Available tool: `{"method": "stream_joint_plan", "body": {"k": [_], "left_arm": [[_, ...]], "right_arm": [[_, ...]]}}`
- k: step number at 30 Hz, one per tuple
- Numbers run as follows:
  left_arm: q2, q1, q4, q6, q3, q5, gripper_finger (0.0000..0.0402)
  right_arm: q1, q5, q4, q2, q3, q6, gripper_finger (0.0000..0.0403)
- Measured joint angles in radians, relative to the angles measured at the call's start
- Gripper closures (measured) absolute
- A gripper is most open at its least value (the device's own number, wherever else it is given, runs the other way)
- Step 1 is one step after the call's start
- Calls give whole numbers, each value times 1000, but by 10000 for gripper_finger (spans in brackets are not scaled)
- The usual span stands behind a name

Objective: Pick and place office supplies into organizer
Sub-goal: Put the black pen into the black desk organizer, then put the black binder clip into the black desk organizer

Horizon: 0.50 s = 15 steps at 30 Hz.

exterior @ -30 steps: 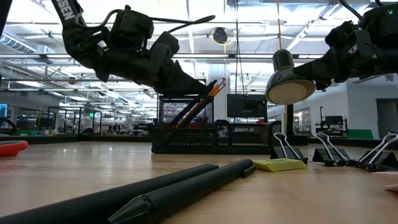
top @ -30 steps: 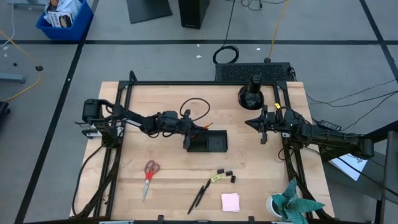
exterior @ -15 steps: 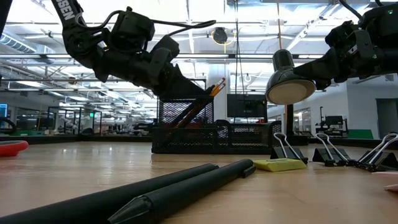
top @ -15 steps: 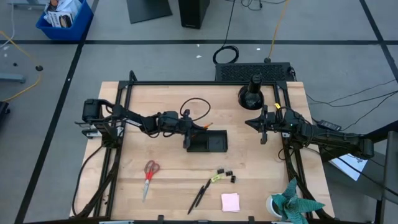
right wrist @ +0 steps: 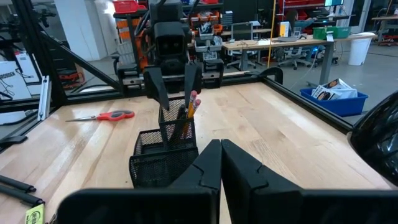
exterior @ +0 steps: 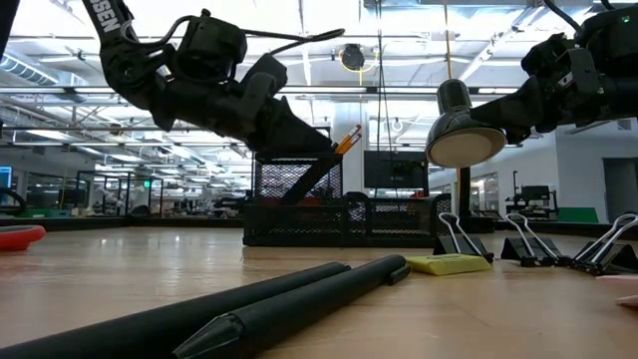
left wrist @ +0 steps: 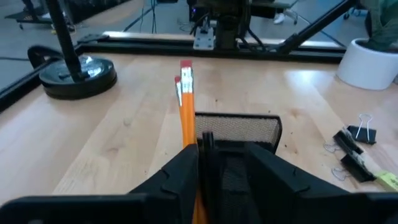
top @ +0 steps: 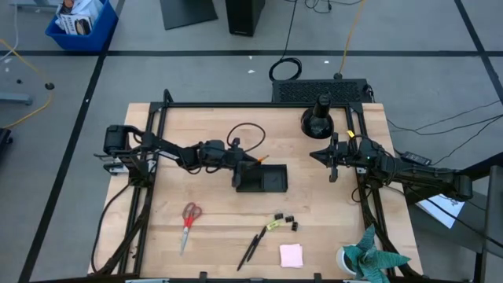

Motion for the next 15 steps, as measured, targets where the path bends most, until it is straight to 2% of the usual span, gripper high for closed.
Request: {"method": "stream_joint_plan", "body": {"k": [4, 8, 12, 15], "left_arm": [[-42, 0, -1, -5, 1, 0, 259], [-126, -10, -77, -16, 2, -27, 259], [-217, -81, -330, -1, 64, -150, 259], [-228, -174, -551, 3, 157, -245, 259]], "right_arm": [[0, 0, 0, 0, 0, 0, 399], [0, 0, 0, 0, 0, 0, 399], [0, 0, -1, 0, 0, 0, 399], [0, 0, -1, 0, 0, 0, 399]]}}
